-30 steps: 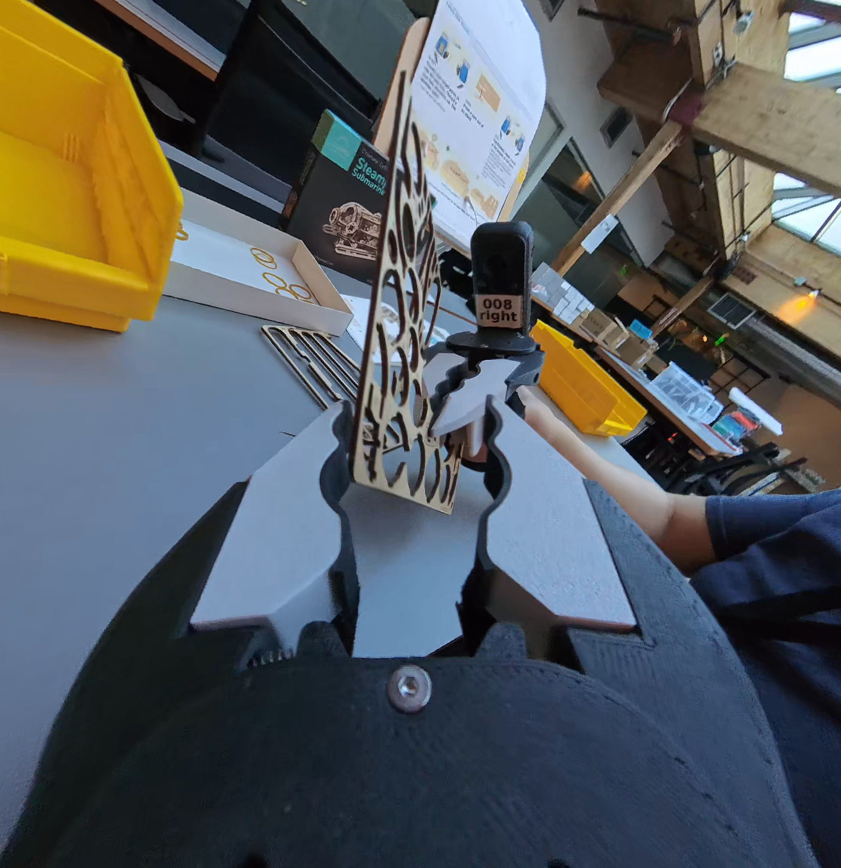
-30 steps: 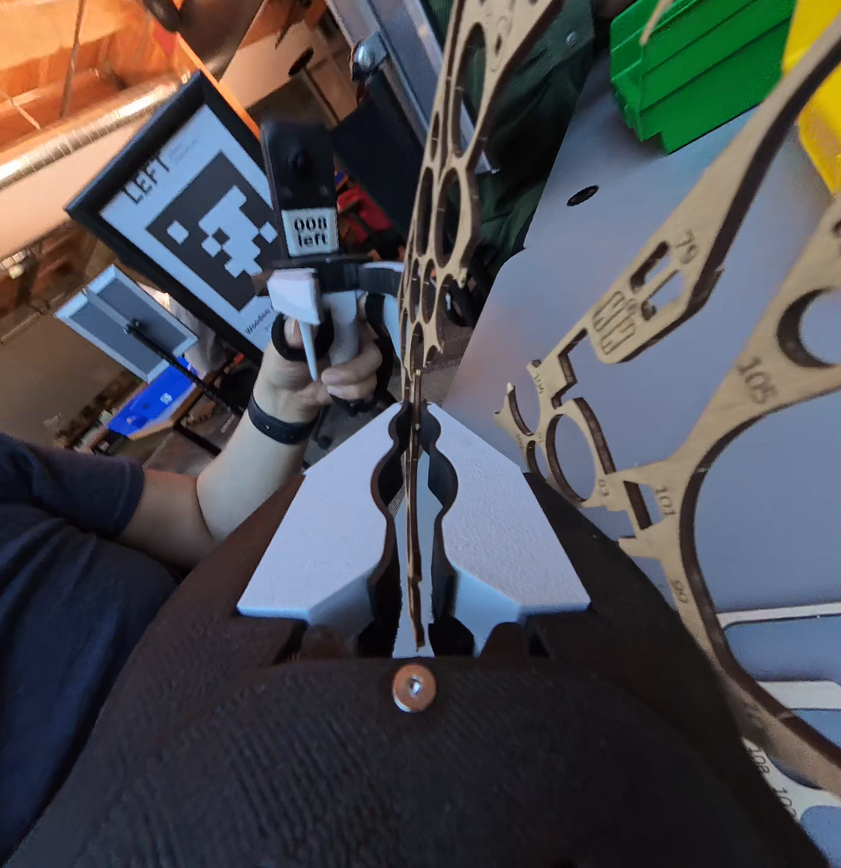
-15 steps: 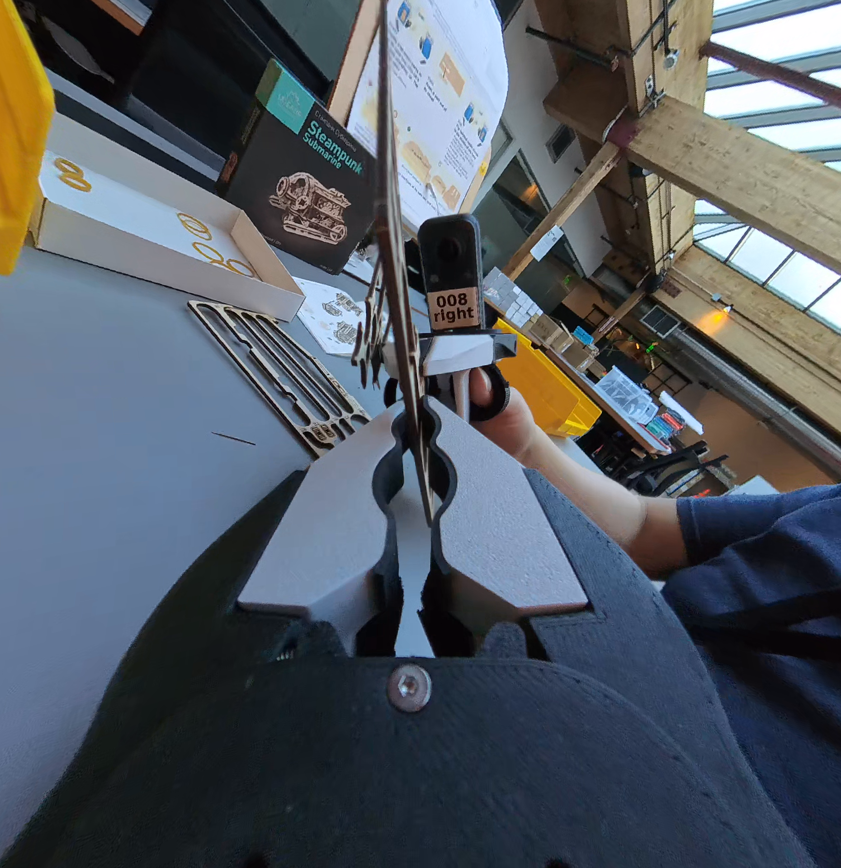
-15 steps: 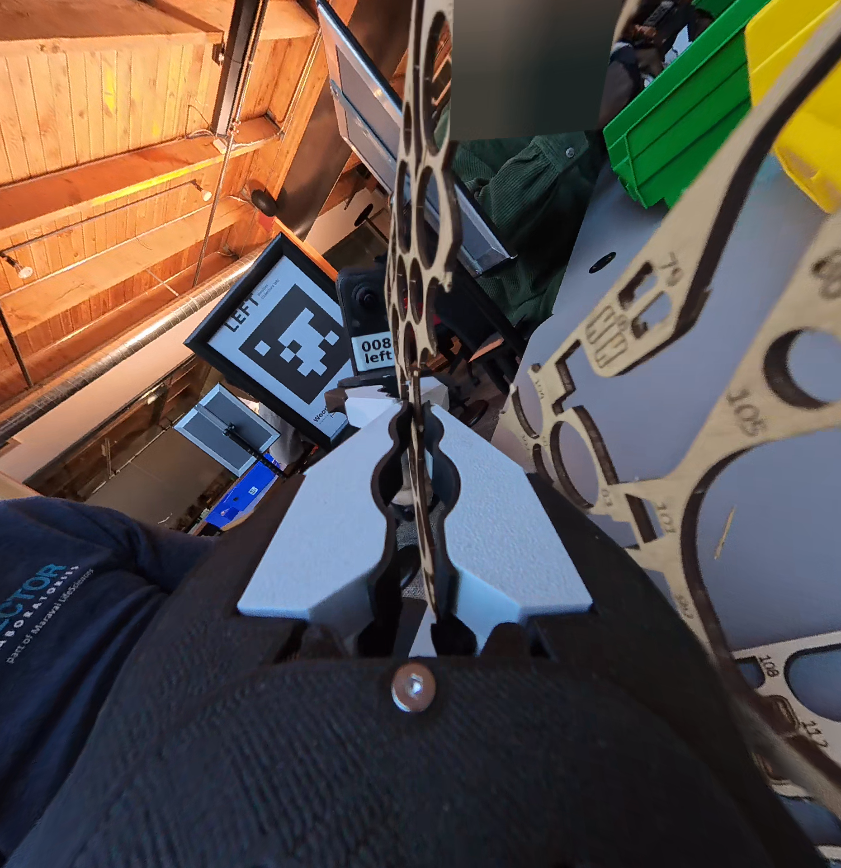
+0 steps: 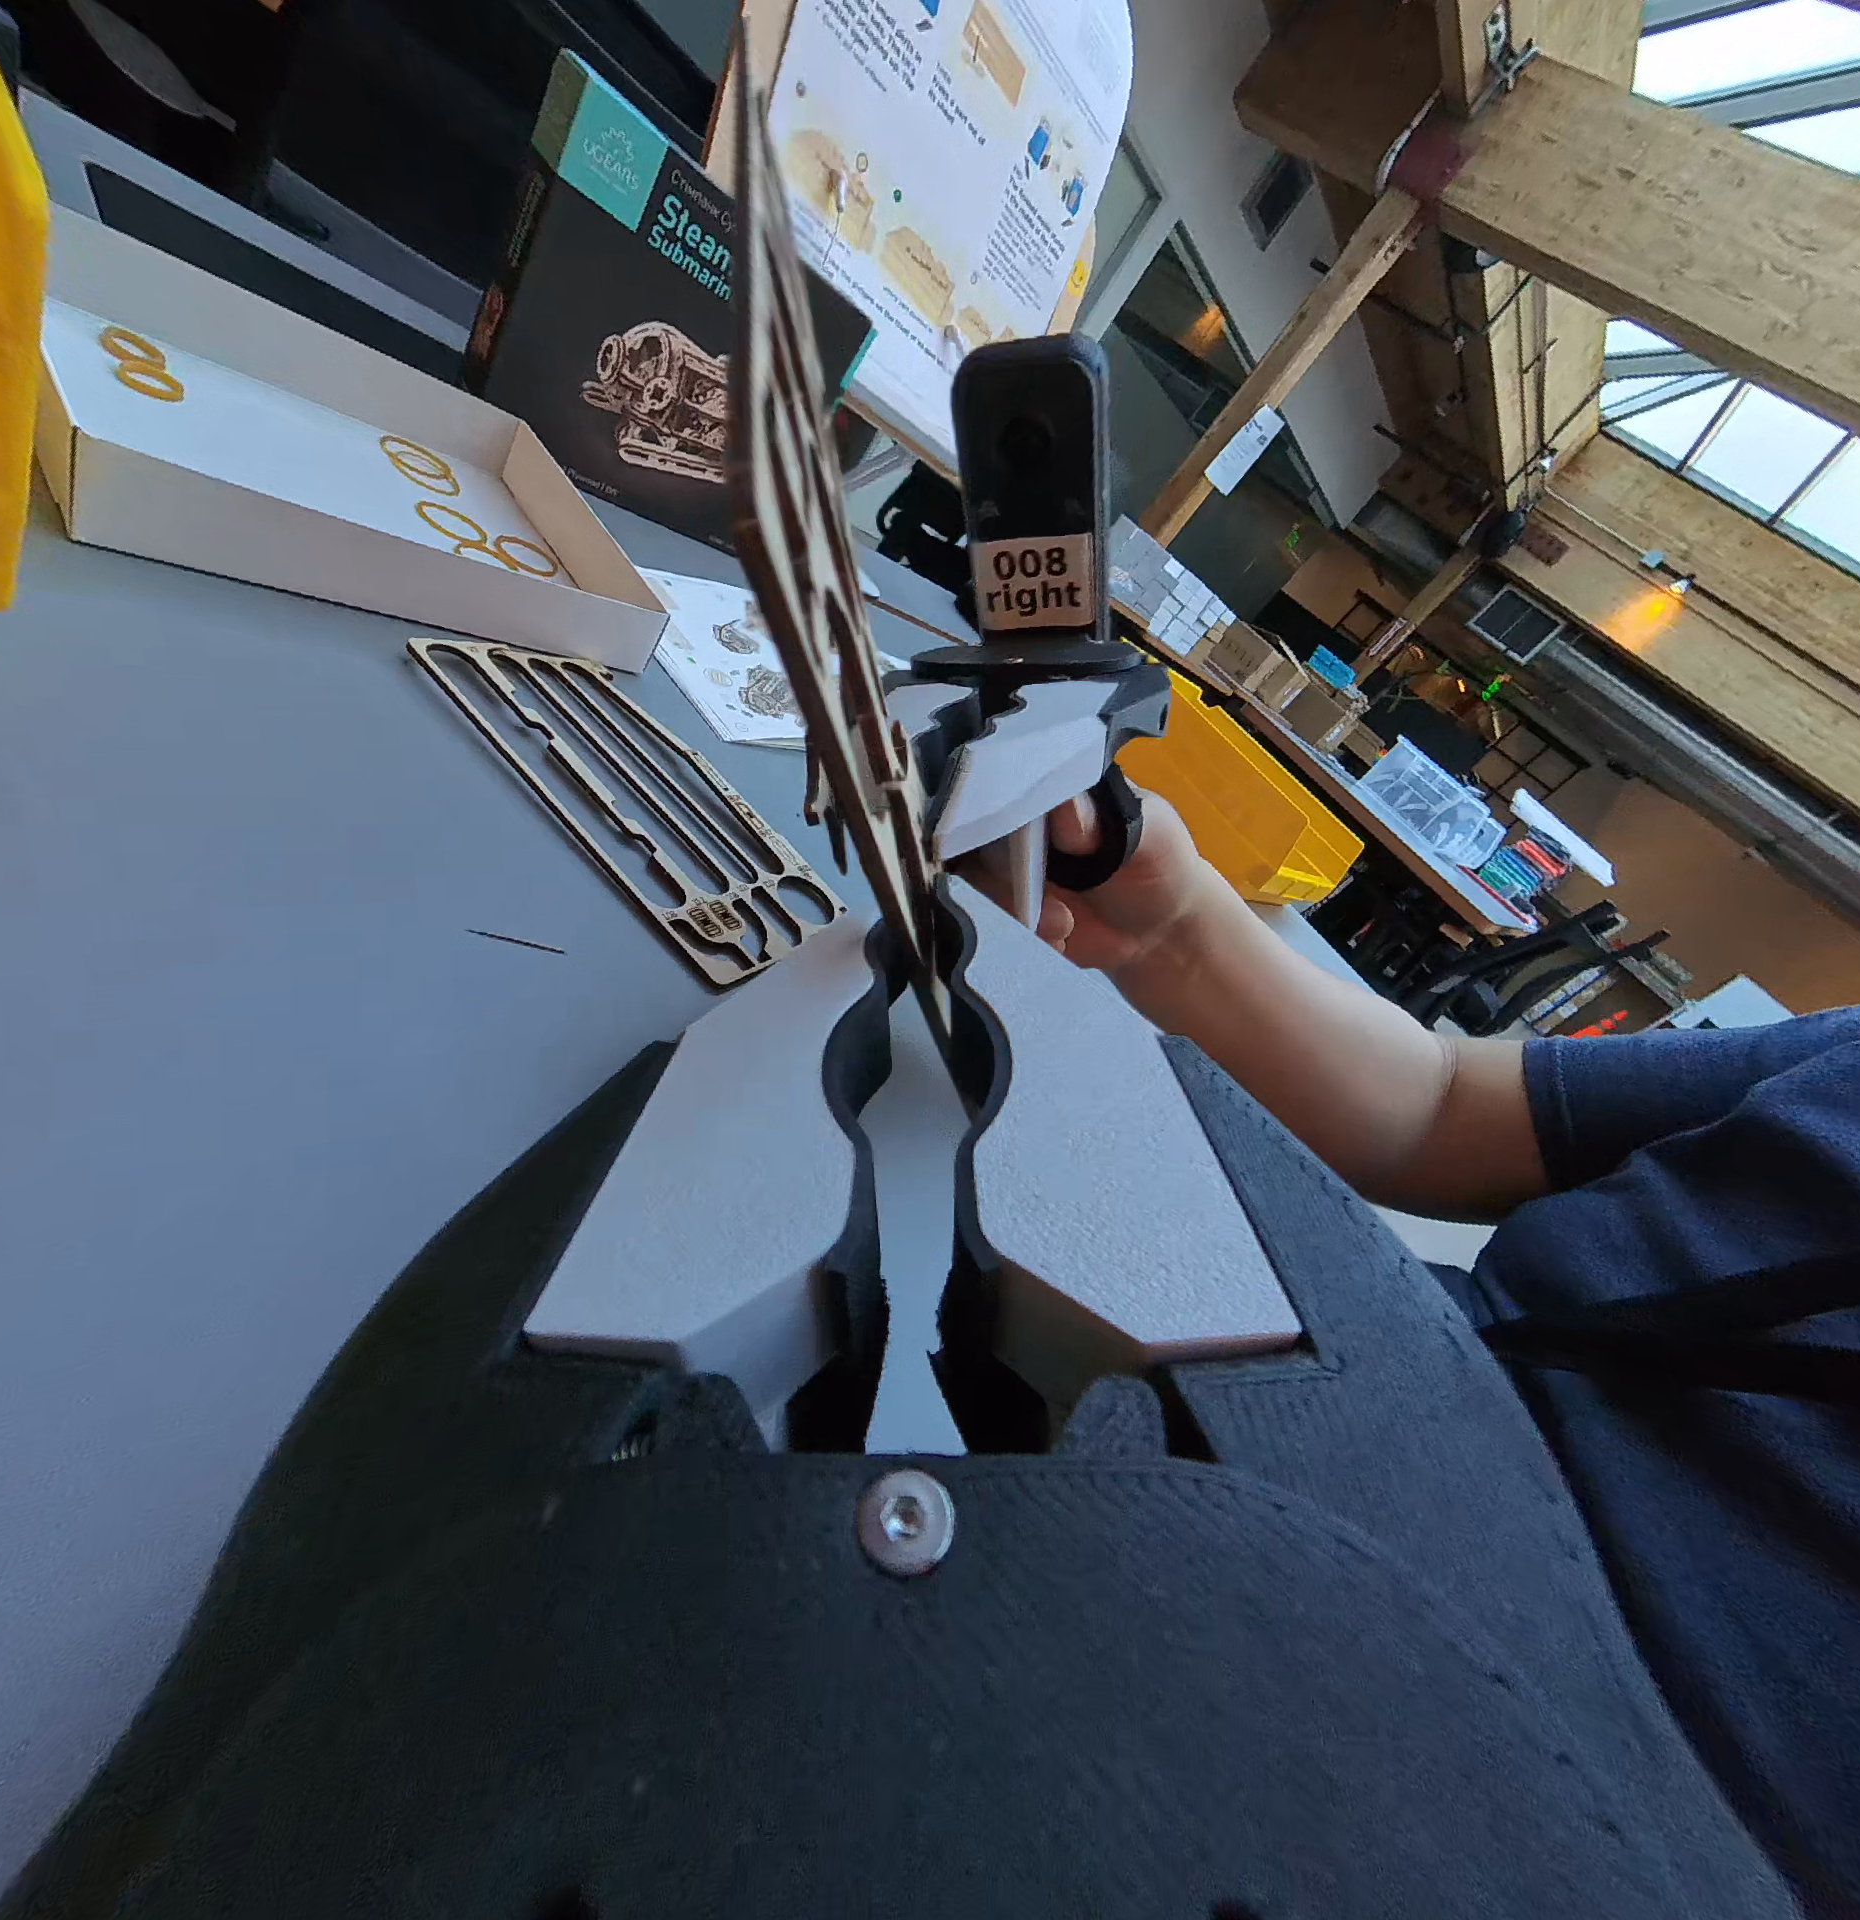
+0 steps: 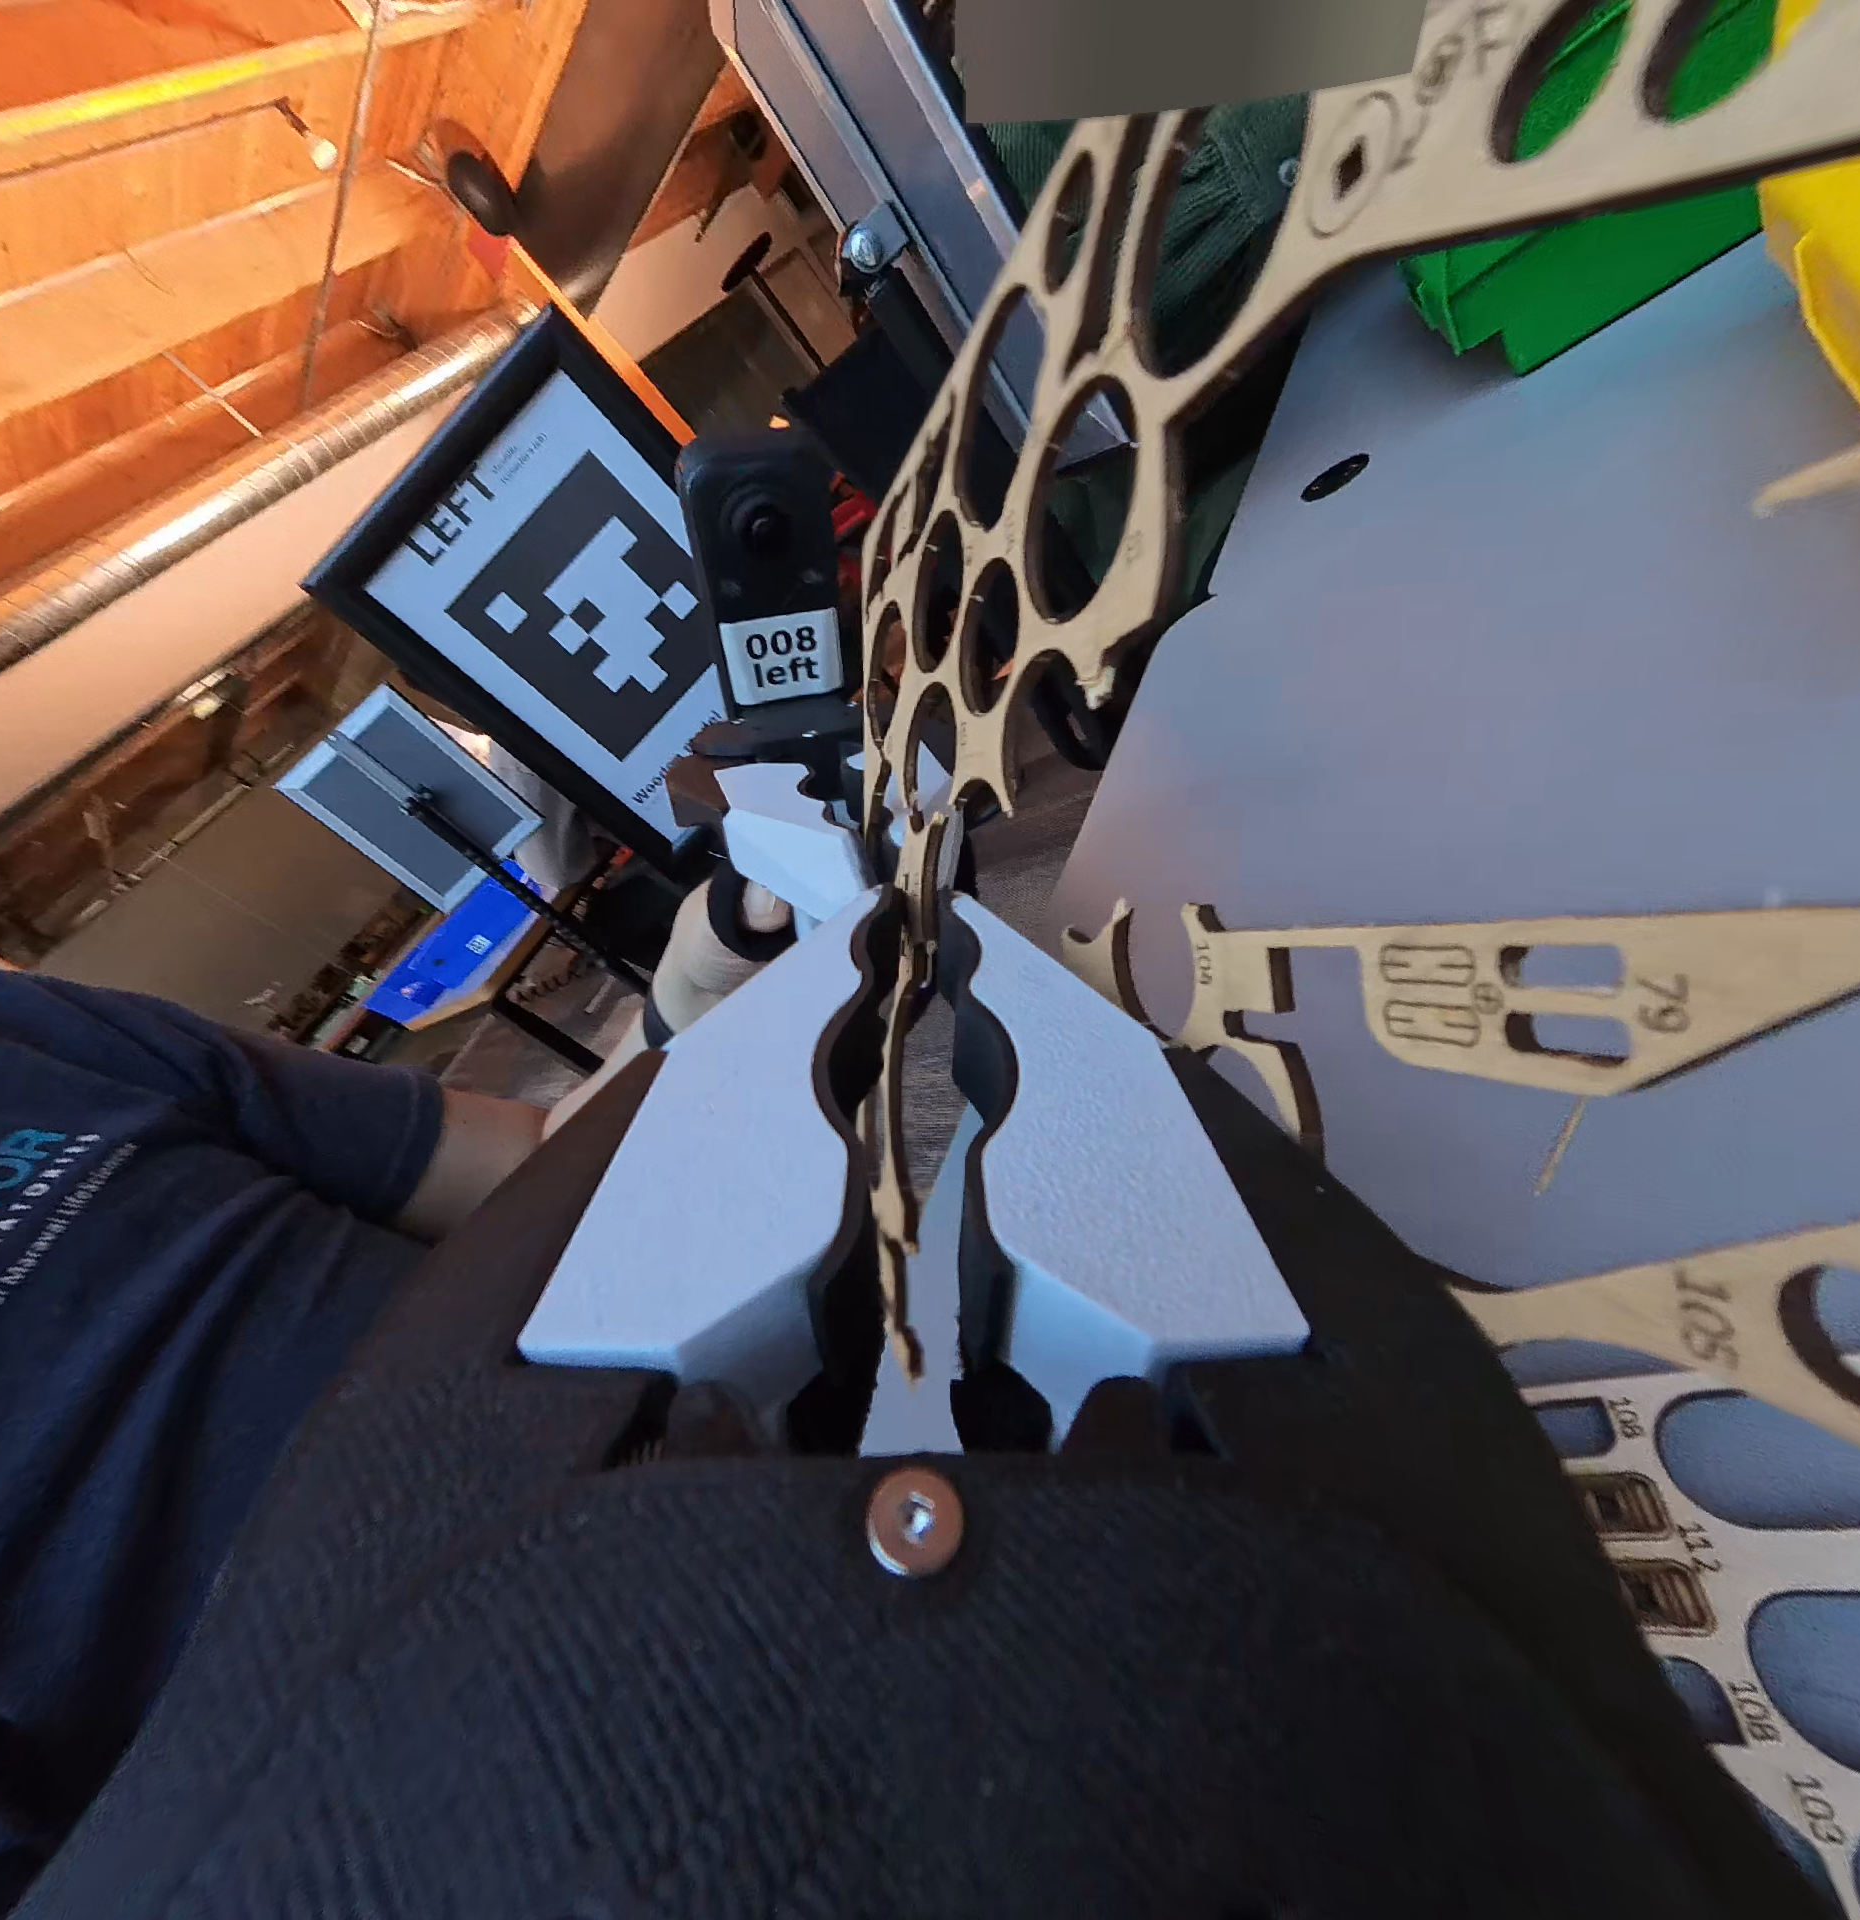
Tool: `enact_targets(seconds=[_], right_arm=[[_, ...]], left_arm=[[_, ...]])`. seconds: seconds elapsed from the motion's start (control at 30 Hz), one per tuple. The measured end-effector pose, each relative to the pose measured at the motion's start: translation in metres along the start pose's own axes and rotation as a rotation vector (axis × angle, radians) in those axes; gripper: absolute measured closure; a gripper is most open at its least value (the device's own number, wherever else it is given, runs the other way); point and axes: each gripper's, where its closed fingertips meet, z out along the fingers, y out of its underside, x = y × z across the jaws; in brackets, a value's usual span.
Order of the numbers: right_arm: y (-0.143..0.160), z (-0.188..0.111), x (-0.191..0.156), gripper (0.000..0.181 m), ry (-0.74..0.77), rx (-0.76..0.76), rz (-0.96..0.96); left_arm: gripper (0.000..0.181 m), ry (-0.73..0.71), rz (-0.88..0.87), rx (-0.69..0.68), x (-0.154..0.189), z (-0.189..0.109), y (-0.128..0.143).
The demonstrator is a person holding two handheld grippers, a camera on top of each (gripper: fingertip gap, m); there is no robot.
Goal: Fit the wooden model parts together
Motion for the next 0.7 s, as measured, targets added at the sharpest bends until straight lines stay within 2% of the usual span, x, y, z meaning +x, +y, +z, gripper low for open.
enact_targets(seconds=[0.43, 0.7], right_arm=[[0.007, 0.001, 0.002, 0.181, -0.036, -0.021, 0.069], [0.013, 0.001, 0.007, 0.178, 0.01, -0.059, 0.003]], left_arm=[[0.179, -0.011, 0.087, 0.0, -0.003, -0.001, 0.007], [0.181, -0.01, 0.068, -0.007, -0.007, 0.0, 0.012]])
